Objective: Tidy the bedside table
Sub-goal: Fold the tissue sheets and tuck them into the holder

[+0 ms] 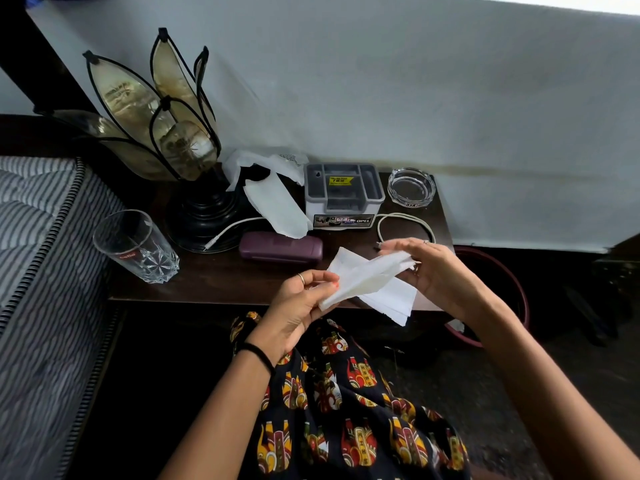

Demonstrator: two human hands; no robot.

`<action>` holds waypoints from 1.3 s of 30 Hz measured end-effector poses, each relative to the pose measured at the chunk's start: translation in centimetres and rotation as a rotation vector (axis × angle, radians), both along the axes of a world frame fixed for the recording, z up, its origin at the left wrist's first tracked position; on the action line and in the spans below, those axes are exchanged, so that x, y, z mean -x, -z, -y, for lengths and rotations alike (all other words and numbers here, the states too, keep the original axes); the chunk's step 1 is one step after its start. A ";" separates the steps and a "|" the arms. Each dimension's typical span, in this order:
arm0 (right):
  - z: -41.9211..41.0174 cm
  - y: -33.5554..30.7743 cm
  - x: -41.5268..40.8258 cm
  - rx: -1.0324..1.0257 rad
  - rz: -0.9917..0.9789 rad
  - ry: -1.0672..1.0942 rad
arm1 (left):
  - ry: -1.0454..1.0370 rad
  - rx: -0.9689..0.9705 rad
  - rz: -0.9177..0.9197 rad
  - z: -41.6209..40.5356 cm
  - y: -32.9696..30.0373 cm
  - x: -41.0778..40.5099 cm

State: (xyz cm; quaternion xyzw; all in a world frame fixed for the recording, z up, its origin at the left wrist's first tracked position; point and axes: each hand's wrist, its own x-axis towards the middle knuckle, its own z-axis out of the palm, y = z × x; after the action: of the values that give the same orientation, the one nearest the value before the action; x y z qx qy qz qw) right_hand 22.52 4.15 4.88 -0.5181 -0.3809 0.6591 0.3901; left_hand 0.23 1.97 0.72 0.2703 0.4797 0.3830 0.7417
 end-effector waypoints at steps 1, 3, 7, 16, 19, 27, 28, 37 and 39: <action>0.2 0.0 0.3 0.008 -0.048 0.030 | -0.005 -0.024 -0.025 0.0 0.2 0.0; 0.5 0.2 0.9 0.022 -0.112 0.087 | -0.044 -0.053 -0.037 0.0 0.3 0.0; 1.2 1.0 2.3 0.055 -0.122 0.112 | -0.113 -0.106 -0.004 -0.1 0.3 0.2; -0.6 -0.6 3.1 -0.134 0.145 0.278 | -0.190 -0.164 -0.150 -0.3 0.9 0.1; -2.8 -3.4 1.9 -0.400 0.256 0.413 | -0.204 -0.151 -0.159 -0.5 0.9 0.2; -9.7 -7.0 0.1 -0.589 0.635 0.642 | -0.168 -0.151 -0.193 -0.7 1.2 0.1; -10.3 -6.9 0.3 -0.587 0.661 0.638 | -0.171 -0.153 -0.195 -0.7 1.2 0.2; -12.3 -5.5 1.4 -0.523 0.750 0.654 | -0.176 -0.156 -0.185 -0.7 1.4 0.3; -12.5 -5.2 1.4 -0.518 0.805 0.655 | -0.166 -0.159 -0.194 -0.7 1.4 0.3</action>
State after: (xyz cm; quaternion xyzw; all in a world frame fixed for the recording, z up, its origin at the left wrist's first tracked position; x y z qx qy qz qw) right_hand 21.12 16.64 10.11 -0.7066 -0.4679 0.1402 0.5120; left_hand -0.07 2.70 -0.72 0.3234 0.5379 0.4521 0.6338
